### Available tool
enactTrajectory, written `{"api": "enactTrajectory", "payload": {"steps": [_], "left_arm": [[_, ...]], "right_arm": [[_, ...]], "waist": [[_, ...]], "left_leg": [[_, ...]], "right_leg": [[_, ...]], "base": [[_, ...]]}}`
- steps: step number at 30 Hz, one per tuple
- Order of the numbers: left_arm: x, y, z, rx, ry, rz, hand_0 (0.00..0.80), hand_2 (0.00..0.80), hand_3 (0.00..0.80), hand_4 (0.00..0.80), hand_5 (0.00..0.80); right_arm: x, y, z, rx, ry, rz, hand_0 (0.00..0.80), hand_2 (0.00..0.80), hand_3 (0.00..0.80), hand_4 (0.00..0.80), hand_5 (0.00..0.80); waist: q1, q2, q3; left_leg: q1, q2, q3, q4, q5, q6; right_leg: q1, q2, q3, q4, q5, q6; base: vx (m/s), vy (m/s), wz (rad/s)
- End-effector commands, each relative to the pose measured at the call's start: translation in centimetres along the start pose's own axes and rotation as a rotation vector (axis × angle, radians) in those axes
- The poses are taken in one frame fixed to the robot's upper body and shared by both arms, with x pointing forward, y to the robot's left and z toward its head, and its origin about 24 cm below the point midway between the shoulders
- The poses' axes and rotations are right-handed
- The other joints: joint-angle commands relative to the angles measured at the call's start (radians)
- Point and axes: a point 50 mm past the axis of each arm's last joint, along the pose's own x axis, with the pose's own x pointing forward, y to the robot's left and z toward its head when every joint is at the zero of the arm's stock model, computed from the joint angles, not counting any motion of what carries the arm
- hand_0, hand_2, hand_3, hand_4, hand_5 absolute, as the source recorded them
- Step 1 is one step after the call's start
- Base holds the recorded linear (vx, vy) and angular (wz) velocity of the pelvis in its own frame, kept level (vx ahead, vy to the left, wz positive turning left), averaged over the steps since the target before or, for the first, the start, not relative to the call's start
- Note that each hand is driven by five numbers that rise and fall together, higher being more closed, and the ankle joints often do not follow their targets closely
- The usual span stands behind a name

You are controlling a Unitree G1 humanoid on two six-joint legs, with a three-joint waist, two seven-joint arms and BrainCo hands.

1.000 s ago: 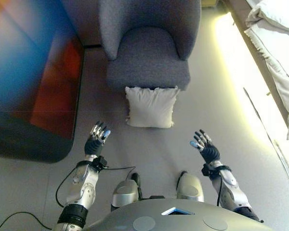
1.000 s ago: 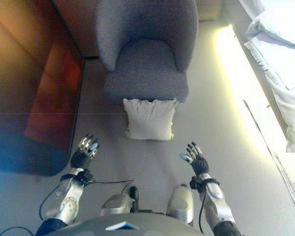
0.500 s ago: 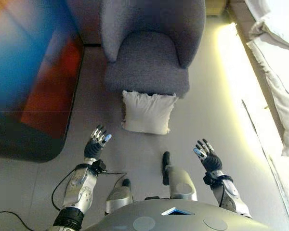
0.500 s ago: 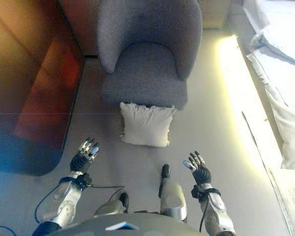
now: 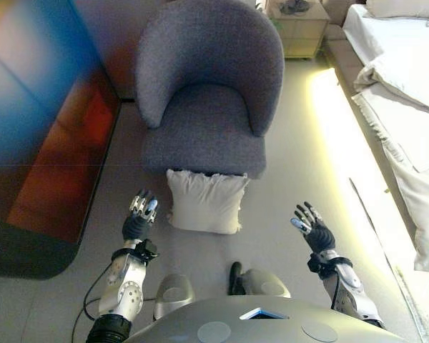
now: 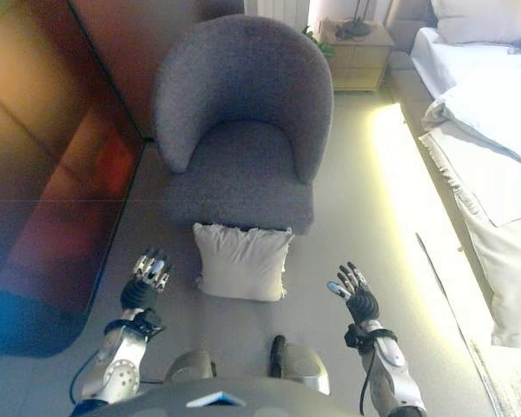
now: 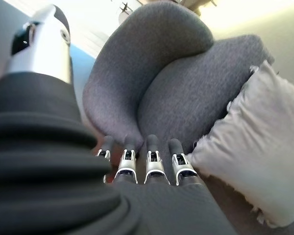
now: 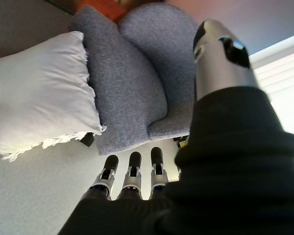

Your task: Pick up the cushion and take it to the sofa

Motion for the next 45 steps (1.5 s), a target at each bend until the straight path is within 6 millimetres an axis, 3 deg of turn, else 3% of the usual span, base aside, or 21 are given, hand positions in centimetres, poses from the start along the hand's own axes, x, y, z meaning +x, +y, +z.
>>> {"api": "enactTrajectory", "payload": {"steps": [1,4,7,12,13,19,22,25,27,30,35,39,43,45], "left_arm": [[0.6,-0.6,3.3,-0.009,-0.171,-0.06,0.0,0.0,0.0,0.0,0.0],[0.9,-0.8,3.1,-0.027,-0.169,-0.054,0.0,0.0,0.0,0.0,0.0],[1.0,-0.5,3.3,-0.058,-0.178,-0.037,0.0,0.0,0.0,0.0,0.0],[1.1,-0.2,3.6,-0.058,-0.17,-0.034,0.0,0.0,0.0,0.0,0.0],[1.1,-0.1,3.6,-0.057,-0.168,-0.036,0.0,0.0,0.0,0.0,0.0],[1.3,-0.4,4.0,-0.037,-0.172,-0.038,0.0,0.0,0.0,0.0,0.0],[1.5,-0.3,4.7,-0.01,-0.188,-0.05,0.0,0.0,0.0,0.0,0.0],[1.5,-0.3,5.0,0.011,-0.188,-0.046,0.0,0.0,0.0,0.0,0.0],[1.6,-0.5,5.0,0.023,-0.183,-0.051,0.0,0.0,0.0,0.0,0.0],[1.7,-0.6,5.0,0.026,-0.169,-0.051,0.0,0.0,0.0,0.0,0.0],[1.8,-0.3,5.1,0.014,-0.168,-0.029,0.0,0.0,0.0,0.0,0.0],[1.8,-0.3,5.5,0.027,-0.184,-0.032,0.0,0.0,0.0,0.0,0.0],[1.4,-0.3,5.7,0.042,-0.183,-0.028,0.0,0.0,0.0,0.0,0.0],[1.2,-0.2,5.6,0.049,-0.176,-0.029,0.0,0.0,0.0,0.0,0.0]], "right_arm": [[0.6,0.5,2.7,0.018,-0.135,0.018,0.0,0.0,0.0,0.0,0.0],[0.1,0.7,1.9,0.043,-0.12,0.029,0.0,0.0,0.0,0.0,0.0],[-0.1,0.6,1.2,0.017,-0.085,0.045,0.0,0.0,0.0,0.0,0.0],[-0.5,0.9,1.1,0.025,-0.08,0.049,0.0,0.0,0.0,0.0,0.0],[-0.6,0.9,1.1,0.032,-0.084,0.047,0.0,0.0,0.0,0.0,0.0],[-0.9,1.2,1.0,0.094,-0.103,0.007,0.0,0.0,0.0,0.0,0.0],[-0.7,1.7,1.2,0.114,-0.127,0.021,0.0,0.0,0.0,0.0,0.0],[-0.4,2.0,1.3,0.127,-0.147,0.009,0.0,0.0,0.0,0.0,0.0],[-0.5,2.1,1.1,0.133,-0.152,-0.006,0.0,0.0,0.0,0.0,0.0],[-0.9,2.3,0.7,0.13,-0.145,-0.014,0.0,0.0,0.0,0.0,0.0],[-1.2,2.2,0.3,0.129,-0.133,-0.008,0.0,0.0,0.0,0.0,0.0],[-0.4,2.2,0.7,0.132,-0.142,0.019,0.0,0.0,0.0,0.0,0.0],[0.0,2.5,1.0,0.132,-0.138,0.04,0.0,0.0,0.0,0.0,0.0],[0.0,2.4,0.9,0.126,-0.129,0.044,0.0,0.0,0.0,0.0,0.0]], "waist": [[0.021,0.014,0.039],[0.041,0.034,0.04],[0.065,0.036,0.034],[0.067,0.049,0.01],[0.066,0.049,0.008],[0.076,0.036,-0.007],[0.093,0.013,-0.017],[0.111,0.007,-0.029],[0.107,0.014,-0.034],[0.088,0.035,-0.027],[0.056,0.044,-0.001],[0.047,0.011,0.032],[0.046,-0.009,0.047],[0.048,-0.009,0.04]], "left_leg": [[0.025,0.019,0.003,-0.336,0.143,0.014],[0.009,0.035,-0.031,-0.545,0.224,-0.024],[0.005,0.05,-0.047,-0.648,0.255,-0.039],[0.007,0.085,0.067,-0.661,0.231,-0.039],[0.011,0.085,0.072,-0.654,0.226,-0.036],[-0.01,0.035,0.033,-0.581,0.179,0.003],[-0.018,-0.011,0.024,-0.522,0.127,0.049],[-0.013,-0.049,0.035,-0.494,0.088,0.089],[0.012,-0.078,0.041,-0.481,0.049,0.128],[0.064,-0.098,0.055,-0.481,0.02,0.153],[0.14,-0.098,0.051,-0.508,0.014,0.135],[0.17,-0.105,0.056,-0.495,-0.035,0.114],[0.205,-0.107,0.061,-0.493,-0.073,0.108],[0.218,-0.097,0.058,-0.495,-0.078,0.102]], "right_leg": [[0.075,-0.001,0.048,-0.045,0.007,0.129],[0.137,0.017,0.079,-0.059,-0.019,0.14],[0.214,0.006,0.088,-0.081,-0.044,0.15],[0.275,-0.037,0.041,-0.056,-0.101,0.166],[0.28,-0.044,0.037,-0.05,-0.109,0.168],[0.286,-0.089,0.033,-0.007,-0.113,0.199],[0.278,-0.152,0.017,0.054,-0.034,0.237],[0.266,-0.229,0.0,0.162,0.064,0.246],[0.198,-0.277,0.02,0.342,0.134,0.245],[0.073,-0.299,0.034,0.505,0.166,0.224],[-0.048,-0.237,-0.004,0.333,0.123,0.2],[-0.111,-0.225,-0.045,0.115,0.199,0.247],[-0.128,-0.237,-0.066,0.045,0.26,0.281],[-0.105,-0.234,-0.078,0.007,0.232,0.278]], "base": [[0.242,0.102,-0.24],[0.293,0.078,-0.09],[0.371,0.062,-0.37],[0.313,0.084,-0.43],[0.337,0.111,-0.25],[0.296,0.124,0.0],[0.304,0.132,0.07],[0.27,0.188,-0.08],[0.217,0.238,-0.07],[0.176,0.233,0.01],[0.129,-0.022,0.07],[0.086,-0.157,0.03],[0.098,-0.102,-0.03],[0.116,-0.074,0.07]]}}
